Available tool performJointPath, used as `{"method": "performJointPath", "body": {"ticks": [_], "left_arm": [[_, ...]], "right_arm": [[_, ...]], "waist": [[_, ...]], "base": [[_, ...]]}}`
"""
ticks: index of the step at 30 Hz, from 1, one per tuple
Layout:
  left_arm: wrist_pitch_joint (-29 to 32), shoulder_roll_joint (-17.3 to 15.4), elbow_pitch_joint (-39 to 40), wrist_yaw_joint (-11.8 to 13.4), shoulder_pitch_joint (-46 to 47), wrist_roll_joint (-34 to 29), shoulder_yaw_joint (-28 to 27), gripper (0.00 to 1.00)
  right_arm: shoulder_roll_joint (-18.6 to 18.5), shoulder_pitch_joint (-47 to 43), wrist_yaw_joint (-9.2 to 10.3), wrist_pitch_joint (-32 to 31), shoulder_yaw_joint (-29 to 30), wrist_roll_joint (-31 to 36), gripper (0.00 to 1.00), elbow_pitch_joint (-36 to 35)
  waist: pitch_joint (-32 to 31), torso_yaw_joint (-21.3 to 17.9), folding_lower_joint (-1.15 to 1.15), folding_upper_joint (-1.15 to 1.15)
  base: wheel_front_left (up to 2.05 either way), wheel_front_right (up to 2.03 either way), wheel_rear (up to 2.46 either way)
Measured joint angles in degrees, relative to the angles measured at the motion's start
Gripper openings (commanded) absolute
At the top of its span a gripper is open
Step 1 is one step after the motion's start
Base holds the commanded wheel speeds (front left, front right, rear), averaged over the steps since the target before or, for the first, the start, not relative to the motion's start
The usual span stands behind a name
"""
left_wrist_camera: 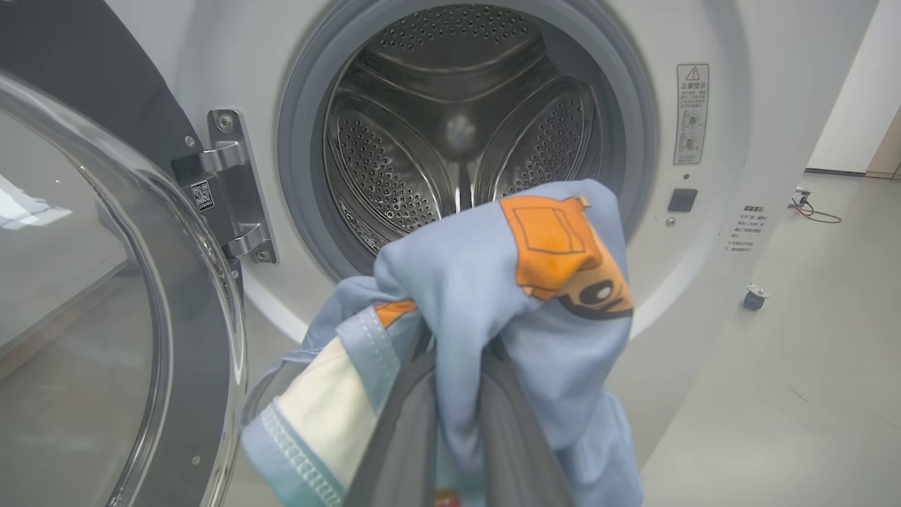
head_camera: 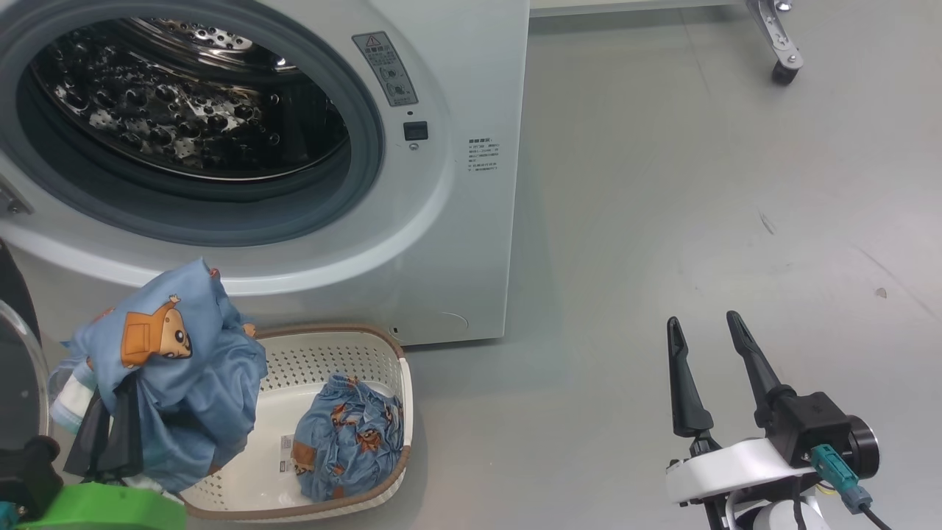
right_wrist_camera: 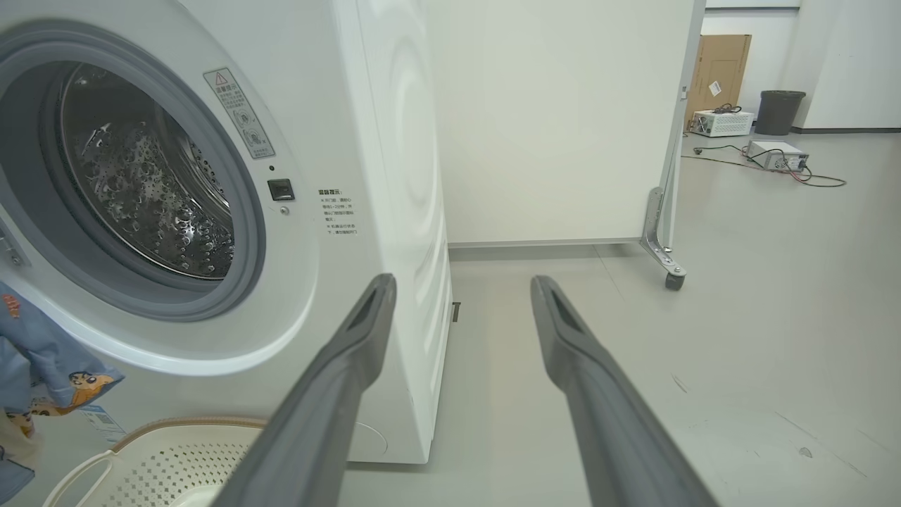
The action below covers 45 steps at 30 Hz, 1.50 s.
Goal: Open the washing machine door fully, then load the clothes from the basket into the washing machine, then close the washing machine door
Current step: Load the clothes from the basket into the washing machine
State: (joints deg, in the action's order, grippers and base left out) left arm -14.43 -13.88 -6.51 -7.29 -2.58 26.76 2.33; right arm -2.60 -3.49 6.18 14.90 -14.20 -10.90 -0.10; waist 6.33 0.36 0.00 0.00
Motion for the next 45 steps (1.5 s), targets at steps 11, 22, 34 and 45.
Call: {"method": "performJointPath", "body": {"ticks": [11, 22, 34, 45], "left_arm": [[0.0, 0.26, 1.19, -0.01, 0.91, 0.05, 0.42, 0.0], [0.0, -2.72, 2.87, -0.02, 8.83, 2.23, 1.04, 0.0], [-0.01, -9.05, 3.39, -0.02, 21.0, 5.35, 1.66, 0.0], [-0.02, -15.49, 0.0, -0.02, 31.39, 8.7, 2.46, 0.0]], "right_arm": [[0.0, 0.0, 0.44, 0.0, -1.04, 0.47, 1.0, -1.34], [-0.01, 0.31, 0.59, 0.0, -3.38, 0.99, 1.0, -3.58], [-0.02, 3.58, 1.01, 0.0, -6.55, 0.99, 1.0, -5.55], [-0.03, 5.06, 1.01, 0.0, -5.6, 1.1, 1.0, -7.02]], "waist": [[3.54, -1.32, 0.0, 0.0], [9.78, -2.63, 0.0, 0.0], [17.58, -4.67, 0.01, 0.0], [25.05, -6.31, 0.01, 0.0]], "base": [[0.0, 0.0, 0.0], [0.0, 0.0, 0.0], [0.0, 0.0, 0.0], [0.0, 0.0, 0.0]]}}
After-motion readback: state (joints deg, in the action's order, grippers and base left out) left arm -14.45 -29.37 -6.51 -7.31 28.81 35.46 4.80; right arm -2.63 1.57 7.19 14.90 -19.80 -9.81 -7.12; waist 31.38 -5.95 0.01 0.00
